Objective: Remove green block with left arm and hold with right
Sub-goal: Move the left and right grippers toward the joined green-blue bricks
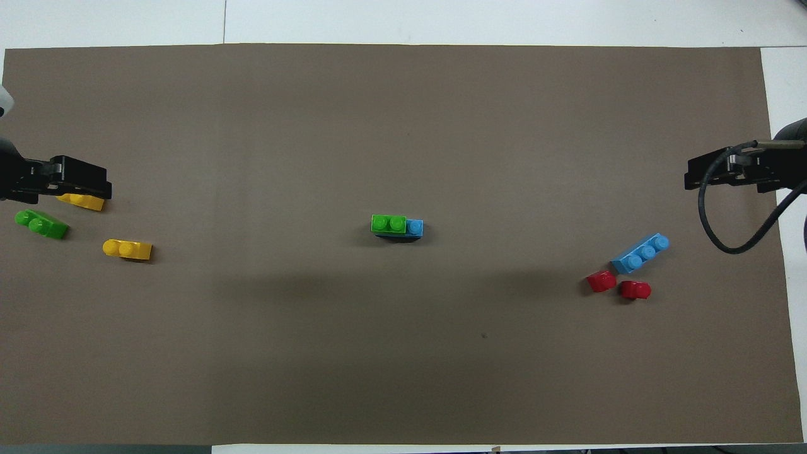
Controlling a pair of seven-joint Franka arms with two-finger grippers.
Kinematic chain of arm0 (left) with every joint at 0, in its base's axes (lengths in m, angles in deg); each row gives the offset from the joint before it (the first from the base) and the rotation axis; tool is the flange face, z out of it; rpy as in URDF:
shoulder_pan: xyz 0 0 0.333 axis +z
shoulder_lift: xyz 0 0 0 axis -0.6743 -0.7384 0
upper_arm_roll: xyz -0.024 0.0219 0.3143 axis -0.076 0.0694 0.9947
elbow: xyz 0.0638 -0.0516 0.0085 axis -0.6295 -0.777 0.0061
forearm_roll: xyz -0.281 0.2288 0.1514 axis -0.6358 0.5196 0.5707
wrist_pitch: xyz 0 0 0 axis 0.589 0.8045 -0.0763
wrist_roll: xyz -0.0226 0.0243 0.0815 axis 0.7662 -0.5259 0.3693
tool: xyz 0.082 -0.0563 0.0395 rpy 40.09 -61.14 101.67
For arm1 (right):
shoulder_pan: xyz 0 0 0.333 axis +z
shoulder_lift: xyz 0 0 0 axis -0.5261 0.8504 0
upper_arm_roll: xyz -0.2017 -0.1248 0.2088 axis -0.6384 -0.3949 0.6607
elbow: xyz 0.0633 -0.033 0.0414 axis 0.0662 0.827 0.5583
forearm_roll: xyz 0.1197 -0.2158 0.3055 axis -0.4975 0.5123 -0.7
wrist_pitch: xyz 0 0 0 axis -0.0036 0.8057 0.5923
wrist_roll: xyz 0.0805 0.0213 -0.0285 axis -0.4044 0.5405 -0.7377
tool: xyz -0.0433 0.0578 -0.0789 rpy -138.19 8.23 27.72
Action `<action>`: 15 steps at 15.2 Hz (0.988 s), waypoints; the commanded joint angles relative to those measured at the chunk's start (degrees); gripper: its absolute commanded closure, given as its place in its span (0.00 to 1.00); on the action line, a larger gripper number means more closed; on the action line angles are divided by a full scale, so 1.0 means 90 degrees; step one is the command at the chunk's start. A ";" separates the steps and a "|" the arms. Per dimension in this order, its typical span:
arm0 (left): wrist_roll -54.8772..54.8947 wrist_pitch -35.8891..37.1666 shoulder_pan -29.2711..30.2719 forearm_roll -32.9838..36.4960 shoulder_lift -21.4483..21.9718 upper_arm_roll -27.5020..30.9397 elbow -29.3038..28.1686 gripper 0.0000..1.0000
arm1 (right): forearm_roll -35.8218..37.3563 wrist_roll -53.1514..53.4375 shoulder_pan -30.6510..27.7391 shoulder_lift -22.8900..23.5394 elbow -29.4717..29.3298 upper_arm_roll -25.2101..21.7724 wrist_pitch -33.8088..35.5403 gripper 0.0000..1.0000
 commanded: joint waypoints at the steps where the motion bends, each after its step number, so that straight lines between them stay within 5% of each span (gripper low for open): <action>1: 0.0096 -0.0091 0.0008 -0.0116 0.0052 0.0003 -0.0032 0.00 | 0.0070 -0.0103 -0.0032 -0.0108 0.0128 0.0041 -0.0008 0.00; 4: 0.0096 -0.0101 0.0008 -0.0116 0.0052 0.0003 -0.0032 0.00 | -0.0037 0.0314 -0.0012 -0.0128 0.0167 0.0060 0.0022 0.00; 9: -0.0264 -0.0140 -0.0021 -0.0126 0.0061 0.0003 -0.0101 0.00 | -0.0769 0.4800 0.0786 -0.0041 0.0333 0.0080 -0.0231 0.04; 15: -0.3842 -0.0958 -0.0615 -0.0213 0.0208 -0.0075 -0.0714 0.00 | -0.2555 0.8176 0.1159 0.0486 0.1172 0.0080 -0.1558 0.05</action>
